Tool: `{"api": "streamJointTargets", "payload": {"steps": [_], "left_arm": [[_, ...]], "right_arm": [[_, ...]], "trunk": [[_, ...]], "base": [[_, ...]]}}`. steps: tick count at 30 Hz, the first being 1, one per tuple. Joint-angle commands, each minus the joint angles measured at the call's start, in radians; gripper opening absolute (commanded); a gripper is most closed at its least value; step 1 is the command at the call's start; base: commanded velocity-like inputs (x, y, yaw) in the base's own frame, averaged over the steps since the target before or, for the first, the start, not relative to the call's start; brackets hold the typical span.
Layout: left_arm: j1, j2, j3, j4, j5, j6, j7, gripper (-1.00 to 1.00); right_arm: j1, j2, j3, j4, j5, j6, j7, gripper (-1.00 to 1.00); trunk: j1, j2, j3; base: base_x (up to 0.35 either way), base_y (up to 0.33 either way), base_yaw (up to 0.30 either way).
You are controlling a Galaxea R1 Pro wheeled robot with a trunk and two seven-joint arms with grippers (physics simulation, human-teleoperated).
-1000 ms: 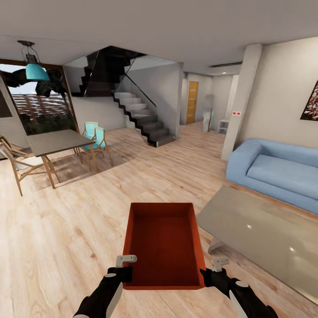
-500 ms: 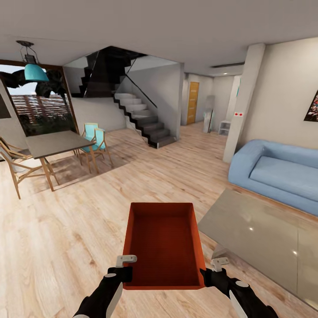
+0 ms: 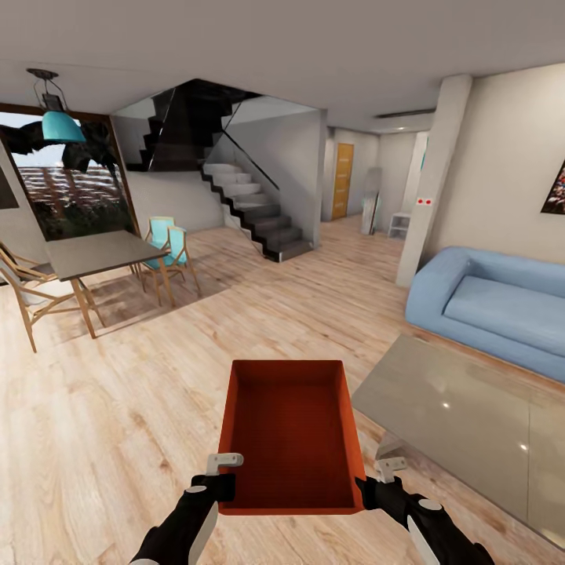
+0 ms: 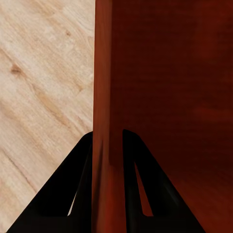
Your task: Move the two storage containers from the living room to the garage. In the garage, place one container on the floor and stack the other container on top of it (either order is fine).
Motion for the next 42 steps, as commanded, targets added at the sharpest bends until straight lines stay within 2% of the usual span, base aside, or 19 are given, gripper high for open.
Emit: {"api": "streamJointTargets", "payload": {"steps": [1,7,17,42], "left_arm": [[-0.001,-0.002,0.031,-0.005,-0.026,0.007,0.003,-1.0],[-0.001,-0.002,0.031,-0.005,-0.026,0.007,0.003,-1.0],[-0.001,-0.002,0.031,-0.005,-0.027,0.007,0.004,-1.0],[-0.001,-0.002,0.05,-0.005,-0.027,0.007,0.003,-1.0]], "right_arm": [[0.0,-0.001,0.0,-0.002,-0.001,0.007,0.002,-1.0],[0.0,-0.001,-0.001,-0.002,-0.001,0.007,0.002,-1.0],[0.0,-0.001,-0.001,-0.002,-0.001,0.007,0.002,-1.0],[0.0,-0.001,0.0,-0.002,-0.001,0.007,0.002,-1.0]], "trunk": [[0.0,-0.002,-0.002],[0.0,-0.002,-0.003],[0.0,-0.002,-0.003],[0.0,-0.002,0.013]], "base": [[0.0,0.0,0.0],[0.078,0.0,0.0],[0.304,0.045,0.0],[0.278,0.206,0.0]]}}
